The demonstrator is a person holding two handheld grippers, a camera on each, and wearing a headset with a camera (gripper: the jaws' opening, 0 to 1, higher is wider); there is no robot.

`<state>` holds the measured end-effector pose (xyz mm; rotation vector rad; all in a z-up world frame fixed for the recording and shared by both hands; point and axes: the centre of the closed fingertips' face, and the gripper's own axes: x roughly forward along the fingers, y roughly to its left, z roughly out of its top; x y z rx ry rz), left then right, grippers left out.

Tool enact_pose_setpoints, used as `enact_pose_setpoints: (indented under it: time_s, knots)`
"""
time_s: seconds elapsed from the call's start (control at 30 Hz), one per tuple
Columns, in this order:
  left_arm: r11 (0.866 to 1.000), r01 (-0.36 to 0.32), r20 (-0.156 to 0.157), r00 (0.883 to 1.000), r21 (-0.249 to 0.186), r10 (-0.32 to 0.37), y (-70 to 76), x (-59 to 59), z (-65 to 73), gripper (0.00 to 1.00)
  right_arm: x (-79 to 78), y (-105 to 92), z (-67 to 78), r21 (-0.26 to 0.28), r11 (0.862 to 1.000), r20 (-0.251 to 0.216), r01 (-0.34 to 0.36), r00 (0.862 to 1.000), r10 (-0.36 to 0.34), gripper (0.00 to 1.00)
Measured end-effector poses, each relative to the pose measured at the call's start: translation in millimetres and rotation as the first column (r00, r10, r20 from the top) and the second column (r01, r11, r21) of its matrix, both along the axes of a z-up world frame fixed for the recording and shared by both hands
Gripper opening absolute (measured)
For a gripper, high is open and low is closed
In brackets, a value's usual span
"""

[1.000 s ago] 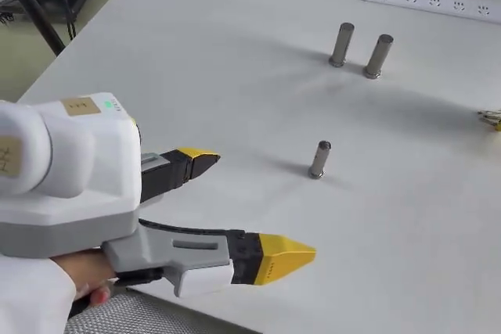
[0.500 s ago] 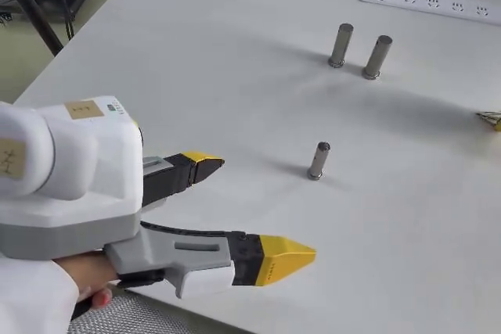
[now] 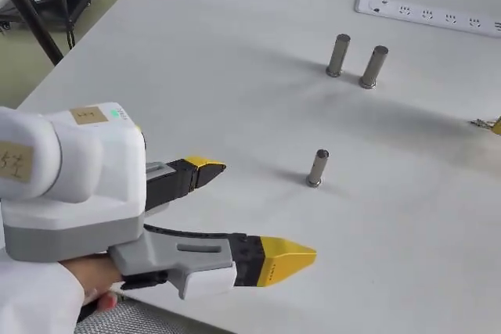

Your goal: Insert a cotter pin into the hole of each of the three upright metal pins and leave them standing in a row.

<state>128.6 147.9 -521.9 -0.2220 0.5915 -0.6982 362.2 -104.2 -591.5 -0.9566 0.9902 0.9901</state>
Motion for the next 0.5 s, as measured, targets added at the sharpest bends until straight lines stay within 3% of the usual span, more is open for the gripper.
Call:
enact_pose_setpoints:
  time_s: [0.1, 0.2, 0.23, 0.37, 0.43, 0.5]
  knots:
    - [1.0, 0.009, -0.001, 1.0, -0.001, -0.009, -0.9, -0.7, -0.4, 0.84, -7.4, 6.3, 12.9, 0.033, 0.999, 0.051, -0.032, 0.998, 0.03, 0.0]
    - [1.0, 0.015, -0.001, 1.0, -0.003, -0.015, -1.8, -0.6, -0.6, 0.82, -10.5, 16.8, 25.1, 0.114, 0.991, 0.101, -0.066, 0.993, 0.054, 0.0]
    - [1.0, 0.014, 0.002, 1.0, -0.006, -0.014, -2.1, 0.0, -0.1, 0.82, -11.5, 17.6, 26.9, 0.12, 0.99, 0.109, -0.069, 0.992, 0.056, 0.0]
    - [1.0, 0.012, 0.01, 1.0, -0.025, -0.012, -3.6, 2.7, 3.5, 0.8, -29.6, 25.4, 43.8, 0.17, 0.982, 0.159, -0.08, 0.986, 0.053, 0.0]
    - [0.999, 0.007, 0.013, 1.0, -0.04, -0.007, -4.2, 5.7, 6.2, 0.79, -41.1, 38.2, 54.0, 0.256, 0.963, 0.183, -0.09, 0.982, 0.043, 0.0]
    - [0.999, 0.006, 0.019, 1.0, -0.045, -0.005, -4.9, 8.5, 8.6, 0.78, -53.4, 46.5, 62.9, 0.307, 0.947, 0.203, -0.1, 0.978, 0.038, 0.0]
